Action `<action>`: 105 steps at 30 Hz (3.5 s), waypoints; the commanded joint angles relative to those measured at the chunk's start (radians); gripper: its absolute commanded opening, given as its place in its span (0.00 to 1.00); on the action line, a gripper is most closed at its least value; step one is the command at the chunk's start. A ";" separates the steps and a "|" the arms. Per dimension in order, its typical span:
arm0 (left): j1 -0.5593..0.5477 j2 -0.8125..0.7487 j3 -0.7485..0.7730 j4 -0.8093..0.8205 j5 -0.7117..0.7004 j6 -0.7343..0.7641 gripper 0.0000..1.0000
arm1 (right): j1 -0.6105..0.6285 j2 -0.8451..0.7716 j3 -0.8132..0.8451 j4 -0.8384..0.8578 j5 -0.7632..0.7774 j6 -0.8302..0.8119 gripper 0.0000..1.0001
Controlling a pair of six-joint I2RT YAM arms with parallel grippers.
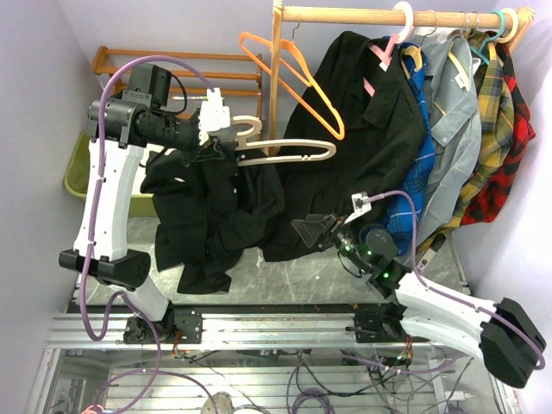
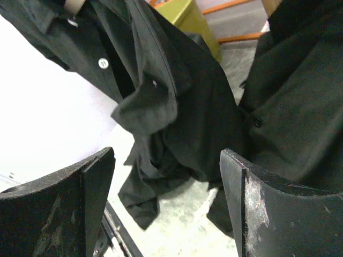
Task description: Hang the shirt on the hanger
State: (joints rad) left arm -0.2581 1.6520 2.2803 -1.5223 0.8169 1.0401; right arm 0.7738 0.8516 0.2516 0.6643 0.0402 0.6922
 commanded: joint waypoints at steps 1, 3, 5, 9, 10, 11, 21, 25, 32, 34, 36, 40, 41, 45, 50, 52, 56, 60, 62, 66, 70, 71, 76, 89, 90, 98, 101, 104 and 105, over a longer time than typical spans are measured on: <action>-0.001 -0.046 -0.020 0.025 0.051 -0.016 0.07 | 0.002 0.122 0.105 0.197 -0.027 0.043 0.79; -0.001 -0.052 -0.024 0.025 0.054 -0.017 0.07 | 0.001 0.188 0.118 0.251 -0.047 0.058 0.79; -0.001 -0.057 -0.030 0.024 0.057 -0.018 0.07 | 0.001 0.245 0.112 0.330 -0.053 0.077 0.79; -0.001 -0.066 -0.045 0.024 0.052 -0.015 0.07 | 0.000 0.341 0.143 0.389 -0.077 0.089 0.77; -0.001 -0.066 -0.047 0.024 0.049 -0.013 0.07 | 0.000 0.358 0.148 0.409 -0.086 0.096 0.75; -0.001 -0.066 -0.047 0.024 0.047 -0.015 0.07 | 0.000 0.375 0.149 0.429 -0.092 0.101 0.73; -0.001 -0.077 -0.088 0.024 0.038 -0.009 0.07 | -0.001 0.438 0.153 0.468 -0.050 0.084 0.70; -0.001 -0.078 -0.086 0.024 0.034 -0.011 0.07 | -0.006 0.445 0.151 0.449 -0.033 0.063 0.72; -0.001 -0.072 -0.067 0.024 0.039 -0.022 0.07 | -0.030 0.520 0.141 0.521 -0.075 0.102 0.70; -0.001 -0.071 -0.067 0.023 0.030 -0.020 0.07 | -0.032 0.544 0.144 0.549 -0.094 0.109 0.68; -0.001 -0.073 -0.072 0.024 0.028 -0.020 0.07 | -0.033 0.564 0.156 0.563 -0.107 0.117 0.65; -0.001 -0.075 -0.072 0.023 0.031 -0.019 0.07 | -0.032 0.602 0.175 0.601 -0.143 0.127 0.33; -0.001 -0.074 -0.071 0.023 0.030 -0.019 0.07 | -0.033 0.607 0.178 0.605 -0.148 0.133 0.26; -0.001 -0.072 -0.077 0.022 0.027 -0.014 0.07 | -0.038 0.621 0.170 0.639 -0.174 0.173 0.00; -0.001 -0.072 -0.090 0.021 -0.017 0.001 0.07 | -0.130 0.558 0.059 0.718 -0.153 0.302 0.00; -0.003 -0.074 -0.108 0.019 -0.058 0.014 0.07 | -0.197 0.479 0.026 0.645 -0.145 0.316 0.00; -0.010 -0.074 -0.115 0.019 -0.104 0.021 0.07 | -0.238 0.292 0.104 0.280 -0.067 0.165 0.00; -0.019 -0.073 -0.101 0.019 -0.106 0.014 0.07 | -0.263 0.229 0.141 0.132 0.001 0.100 0.00; -0.026 -0.075 -0.105 0.019 -0.120 0.014 0.07 | -0.274 0.215 0.162 0.076 0.022 0.085 0.00; -0.042 -0.078 -0.110 0.019 -0.143 0.010 0.07 | -0.321 0.212 0.199 -0.008 0.048 0.057 0.00; -0.044 -0.078 -0.041 0.019 -0.117 -0.025 0.07 | -0.392 0.268 0.228 -0.031 -0.022 0.078 0.00; -0.047 -0.079 -0.039 0.019 -0.130 -0.025 0.07 | -0.412 0.276 0.230 -0.028 -0.046 0.085 0.00; -0.067 -0.096 -0.109 0.019 -0.267 0.024 0.07 | -0.472 0.245 0.251 -0.056 -0.081 0.075 0.00; -0.156 -0.087 -0.206 0.143 -0.458 -0.093 0.07 | -0.489 0.172 0.491 -0.417 -0.238 0.043 0.00; -0.173 -0.086 -0.222 0.169 -0.491 -0.117 0.07 | -0.486 0.159 0.496 -0.425 -0.260 0.057 0.00; -0.291 -0.115 -0.392 0.526 -0.696 -0.373 0.07 | -0.308 0.049 0.517 -0.421 -0.250 0.126 0.00; -0.291 -0.119 -0.360 0.617 -0.742 -0.476 0.07 | -0.184 0.042 0.481 -0.351 -0.216 0.150 0.00; -0.290 -0.134 -0.313 0.672 -0.794 -0.541 0.07 | -0.076 0.055 0.445 -0.219 -0.214 0.198 0.00; -0.291 -0.139 -0.294 0.679 -0.807 -0.558 0.07 | -0.038 0.066 0.440 -0.165 -0.211 0.208 0.00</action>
State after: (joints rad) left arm -0.5514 1.5562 1.9041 -1.0519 0.1417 0.6388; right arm 0.6212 0.9142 0.7200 0.2916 -0.1719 0.8303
